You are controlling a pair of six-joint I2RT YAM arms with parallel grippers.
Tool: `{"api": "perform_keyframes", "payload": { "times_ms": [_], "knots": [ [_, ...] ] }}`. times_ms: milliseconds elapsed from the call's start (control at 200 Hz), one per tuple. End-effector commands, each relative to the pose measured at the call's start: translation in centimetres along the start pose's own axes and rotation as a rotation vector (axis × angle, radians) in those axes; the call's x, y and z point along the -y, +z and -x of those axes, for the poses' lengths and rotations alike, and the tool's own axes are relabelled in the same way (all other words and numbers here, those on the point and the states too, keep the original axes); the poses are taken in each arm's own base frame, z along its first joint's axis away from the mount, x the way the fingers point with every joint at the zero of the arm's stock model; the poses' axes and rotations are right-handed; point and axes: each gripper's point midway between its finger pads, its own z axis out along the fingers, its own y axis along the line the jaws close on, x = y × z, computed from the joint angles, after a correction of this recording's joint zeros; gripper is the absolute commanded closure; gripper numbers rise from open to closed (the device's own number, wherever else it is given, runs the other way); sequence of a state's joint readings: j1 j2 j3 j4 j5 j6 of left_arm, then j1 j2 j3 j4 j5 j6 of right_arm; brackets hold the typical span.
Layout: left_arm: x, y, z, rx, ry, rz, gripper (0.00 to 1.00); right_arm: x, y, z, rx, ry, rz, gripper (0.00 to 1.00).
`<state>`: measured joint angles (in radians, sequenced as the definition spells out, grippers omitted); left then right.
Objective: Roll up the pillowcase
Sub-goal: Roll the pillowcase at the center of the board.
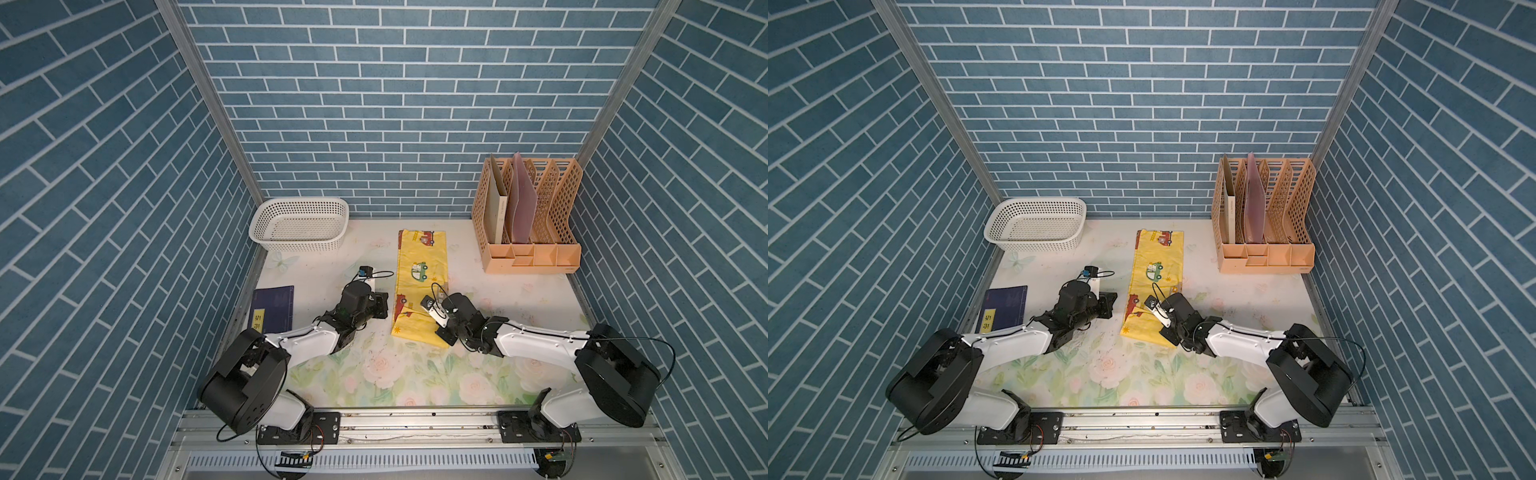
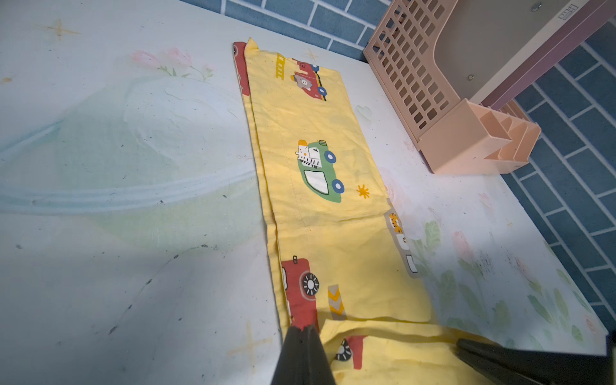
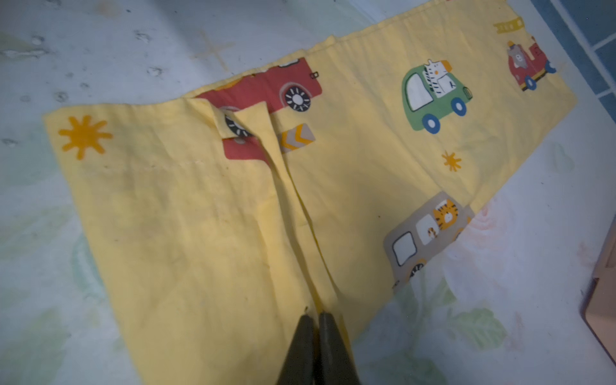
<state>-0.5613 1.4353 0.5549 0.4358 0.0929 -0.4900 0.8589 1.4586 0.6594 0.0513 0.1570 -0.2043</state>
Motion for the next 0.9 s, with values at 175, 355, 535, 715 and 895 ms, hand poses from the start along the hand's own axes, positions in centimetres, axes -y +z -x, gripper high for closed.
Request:
{"api": "perform_keyframes", "payload": {
  "times_ms": [175, 355, 535, 715, 895],
  "knots": [
    [-1.7, -1.3, 0.3, 0.034, -0.054, 0.062, 1.00, -0.9, -4.6, 4.7, 0.162, -0.122, -0.150, 0.03],
    [-3.9, -2.4, -0.4, 0.038, -0.112, 0.092, 1.00, -7.5, -4.3, 3.1, 0.171, -0.266, -0.096, 0.04],
    [-4.4, -2.7, -1.6, 0.017, -0.113, 0.098, 1.00, -8.2, -1.5, 0.7, 0.030, -0.317, -0.145, 0.11],
    [-4.1, -3.0, -1.5, 0.022, -0.110, 0.082, 1.00, -7.6, 0.7, -1.1, -0.054, -0.324, -0.141, 0.27],
    [-3.1, -2.9, -0.5, 0.036, -0.091, 0.040, 1.00, -6.2, 2.6, -2.5, -0.151, -0.294, -0.095, 0.79]
  ]
}}
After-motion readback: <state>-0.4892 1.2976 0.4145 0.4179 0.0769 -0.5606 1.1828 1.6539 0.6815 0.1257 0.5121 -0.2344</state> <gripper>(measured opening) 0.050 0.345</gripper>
